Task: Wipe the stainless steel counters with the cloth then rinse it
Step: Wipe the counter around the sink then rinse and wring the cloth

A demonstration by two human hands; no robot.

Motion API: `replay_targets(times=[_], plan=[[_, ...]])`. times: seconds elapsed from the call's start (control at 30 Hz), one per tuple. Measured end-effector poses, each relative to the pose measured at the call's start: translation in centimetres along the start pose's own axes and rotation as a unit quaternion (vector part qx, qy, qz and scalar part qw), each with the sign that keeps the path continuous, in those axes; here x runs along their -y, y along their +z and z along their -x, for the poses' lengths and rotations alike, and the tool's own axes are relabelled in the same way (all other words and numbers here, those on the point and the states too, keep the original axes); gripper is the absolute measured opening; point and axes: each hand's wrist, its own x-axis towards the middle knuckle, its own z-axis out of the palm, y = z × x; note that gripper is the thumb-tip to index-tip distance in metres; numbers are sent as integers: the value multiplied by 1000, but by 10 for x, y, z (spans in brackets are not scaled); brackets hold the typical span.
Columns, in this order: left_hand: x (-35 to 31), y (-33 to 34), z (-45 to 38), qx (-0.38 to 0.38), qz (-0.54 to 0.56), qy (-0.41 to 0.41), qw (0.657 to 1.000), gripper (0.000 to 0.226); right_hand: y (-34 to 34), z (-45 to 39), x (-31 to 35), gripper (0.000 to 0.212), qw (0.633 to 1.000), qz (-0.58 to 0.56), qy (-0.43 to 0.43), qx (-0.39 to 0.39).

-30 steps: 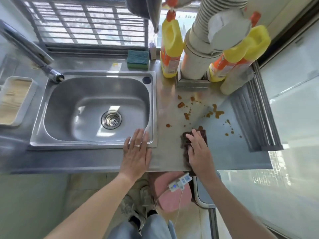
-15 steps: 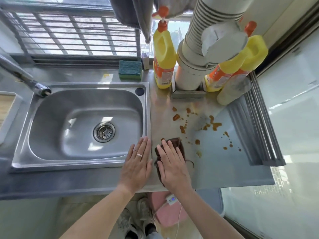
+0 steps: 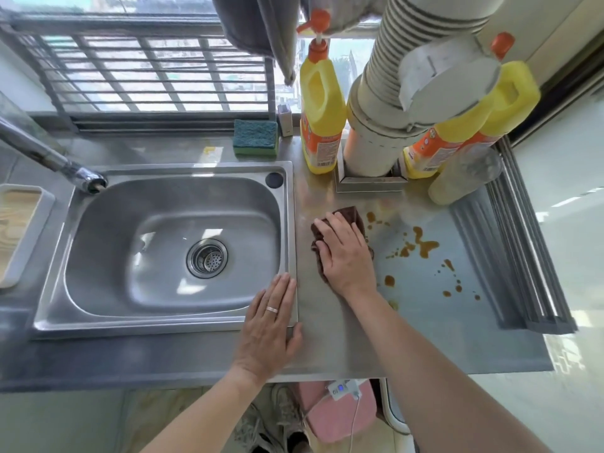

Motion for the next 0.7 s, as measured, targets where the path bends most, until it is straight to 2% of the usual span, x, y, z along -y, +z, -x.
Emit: replay_targets(times=[0.07, 0.23, 0.33, 0.43, 0.57, 0.7], plan=[[0, 0, 0, -3, -7, 6, 1000, 81, -10, 9, -25, 41, 999, 8, 32, -23], [-13, -9, -27, -4, -24, 47, 999, 78, -48, 58, -108, 37, 980, 30, 176, -90], [-30, -6, -59, 29, -33, 67, 997, 74, -72, 77, -127, 35, 966, -31, 228, -116], [-39, 4, -75, 67, -35, 87, 993, 68, -85, 99, -102, 36, 977, -57, 162, -123], [-34, 8, -74, 60, -27, 96, 993, 67, -59, 137, -61, 43, 999, -1, 34, -20], [-34, 9, -76, 41, -5, 88, 995, 68, -43, 130, -53, 45, 999, 40, 22, -3]])
